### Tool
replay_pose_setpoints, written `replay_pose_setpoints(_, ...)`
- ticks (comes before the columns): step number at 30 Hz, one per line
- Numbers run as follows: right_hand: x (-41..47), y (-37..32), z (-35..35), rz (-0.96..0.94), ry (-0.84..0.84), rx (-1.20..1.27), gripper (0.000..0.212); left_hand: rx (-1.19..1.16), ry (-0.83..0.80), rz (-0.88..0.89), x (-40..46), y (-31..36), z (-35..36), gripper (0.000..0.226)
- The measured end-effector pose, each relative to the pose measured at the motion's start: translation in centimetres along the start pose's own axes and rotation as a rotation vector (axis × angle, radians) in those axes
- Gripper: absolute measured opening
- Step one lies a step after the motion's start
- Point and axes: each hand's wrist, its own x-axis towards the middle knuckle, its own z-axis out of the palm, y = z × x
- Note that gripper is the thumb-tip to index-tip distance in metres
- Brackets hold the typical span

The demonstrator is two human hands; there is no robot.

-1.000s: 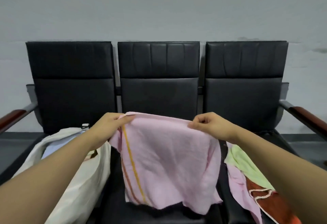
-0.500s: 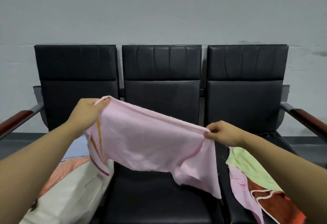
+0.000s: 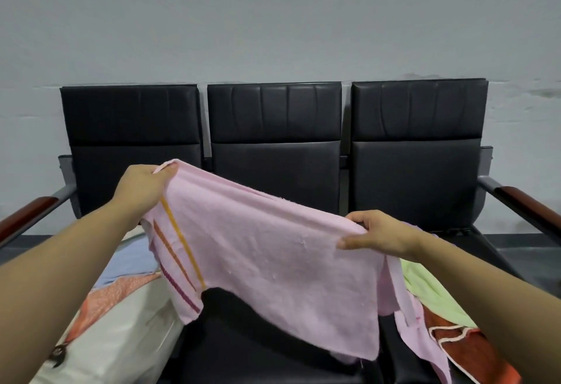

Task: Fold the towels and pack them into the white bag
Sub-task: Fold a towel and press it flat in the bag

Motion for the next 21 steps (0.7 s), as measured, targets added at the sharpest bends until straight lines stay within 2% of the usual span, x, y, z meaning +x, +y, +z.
replay_pose_setpoints(3,-0.5,0.9,-0.8,0.06,-0.058,-0.12,0.023,-0.02,0.02,-0.021,0.4,-0.3,-0.6,0.047)
replay_pose_setpoints(6,-1.5,2.2,-1.9,0.108,-0.083,-0.131,0.014,-0.023,0.026,-0.037,0.7,-0.9,-1.4,0.048)
replay_pose_setpoints(9,-1.9,3.8,-3.1,0.153,-0.043,-0.161,0.026,-0.013,0.039,-0.036,0.5,-1.6,-2.0,0.044)
replay_pose_setpoints(11,-2.0,4.7,-3.8,0.179,0.0,-0.188,0.031,-0.02,0.047,-0.035,0.3,-2.0,-2.0,0.032)
replay_pose_setpoints(13,-2.0,5.3,-4.4,0.196,0.063,-0.21,0.022,-0.014,0.03,-0.037,-0.2,-2.3,-2.0,0.026)
replay_pose_setpoints(16,-1.7,5.7,-5.0,0.198,0.135,-0.352,0.007,0.015,0.019,-0.029,-0.6,-2.6,-1.8,0.027)
replay_pose_setpoints(21,-0.4,6.2,-5.5,0.295,0.353,-0.433,0.008,0.046,-0.011,-0.019,-0.8,-2.9,-1.2,0.024)
